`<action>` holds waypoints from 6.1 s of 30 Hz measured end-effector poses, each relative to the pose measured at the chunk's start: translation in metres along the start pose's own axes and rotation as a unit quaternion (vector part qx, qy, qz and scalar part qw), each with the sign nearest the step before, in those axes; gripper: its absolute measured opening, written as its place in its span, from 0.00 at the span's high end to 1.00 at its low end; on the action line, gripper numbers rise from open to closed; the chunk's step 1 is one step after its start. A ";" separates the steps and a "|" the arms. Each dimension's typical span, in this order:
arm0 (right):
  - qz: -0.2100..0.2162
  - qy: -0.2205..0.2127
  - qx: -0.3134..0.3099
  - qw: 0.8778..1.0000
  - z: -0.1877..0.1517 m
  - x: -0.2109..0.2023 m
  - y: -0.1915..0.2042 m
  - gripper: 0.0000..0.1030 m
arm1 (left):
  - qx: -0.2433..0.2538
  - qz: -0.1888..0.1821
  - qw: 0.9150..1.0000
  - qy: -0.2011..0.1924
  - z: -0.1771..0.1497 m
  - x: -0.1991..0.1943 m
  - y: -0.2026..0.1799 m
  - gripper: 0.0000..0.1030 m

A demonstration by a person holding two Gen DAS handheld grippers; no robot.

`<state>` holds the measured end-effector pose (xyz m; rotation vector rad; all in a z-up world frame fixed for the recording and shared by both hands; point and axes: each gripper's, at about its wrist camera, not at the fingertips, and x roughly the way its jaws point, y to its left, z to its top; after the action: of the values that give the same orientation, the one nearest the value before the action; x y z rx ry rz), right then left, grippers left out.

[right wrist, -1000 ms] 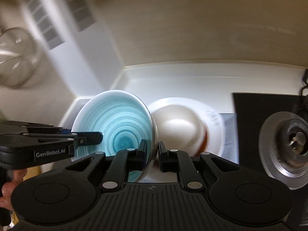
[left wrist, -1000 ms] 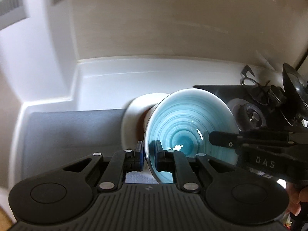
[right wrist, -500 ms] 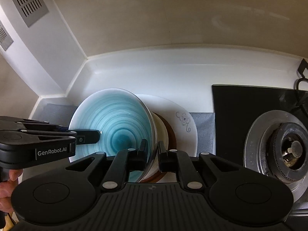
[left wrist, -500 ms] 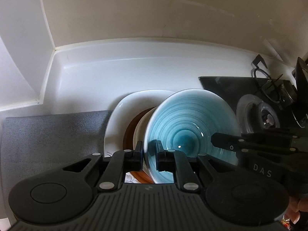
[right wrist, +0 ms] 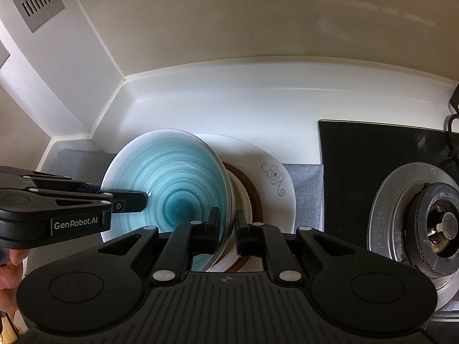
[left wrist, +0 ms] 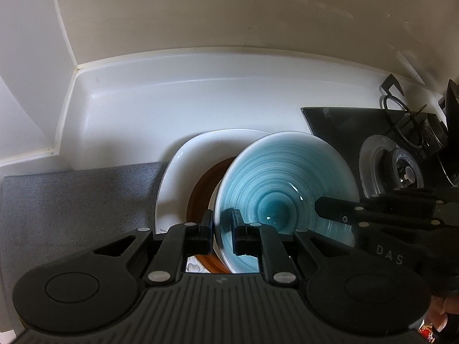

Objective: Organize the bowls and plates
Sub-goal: 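Lift the teal bowl with both grippers and carry it over the cream bowl, then lower the teal bowl into the cream bowl and open both grippers, then withdraw both grippers and move toward the white bowl on the mat, then close the left gripper on the white bowl rim while the right gripper grips it too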

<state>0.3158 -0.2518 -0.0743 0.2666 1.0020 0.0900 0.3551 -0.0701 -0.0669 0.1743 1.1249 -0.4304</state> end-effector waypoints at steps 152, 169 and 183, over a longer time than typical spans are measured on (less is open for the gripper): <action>0.032 -0.034 -0.116 0.992 -0.161 -0.034 0.111 0.21 | -0.107 0.165 0.981 -0.001 -0.198 -0.069 0.082 0.00; 0.022 0.016 -0.133 0.991 -0.151 0.007 0.118 0.21 | -0.107 0.147 0.982 0.047 -0.193 -0.028 0.095 0.00; 0.012 0.033 -0.129 0.991 -0.148 0.022 0.116 0.25 | -0.109 0.128 0.984 0.054 -0.185 -0.018 0.100 0.00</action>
<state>0.2087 -0.1095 -0.1369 0.0383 1.0417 0.2495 0.2358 0.0890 -0.1377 0.1491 1.2293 -0.0683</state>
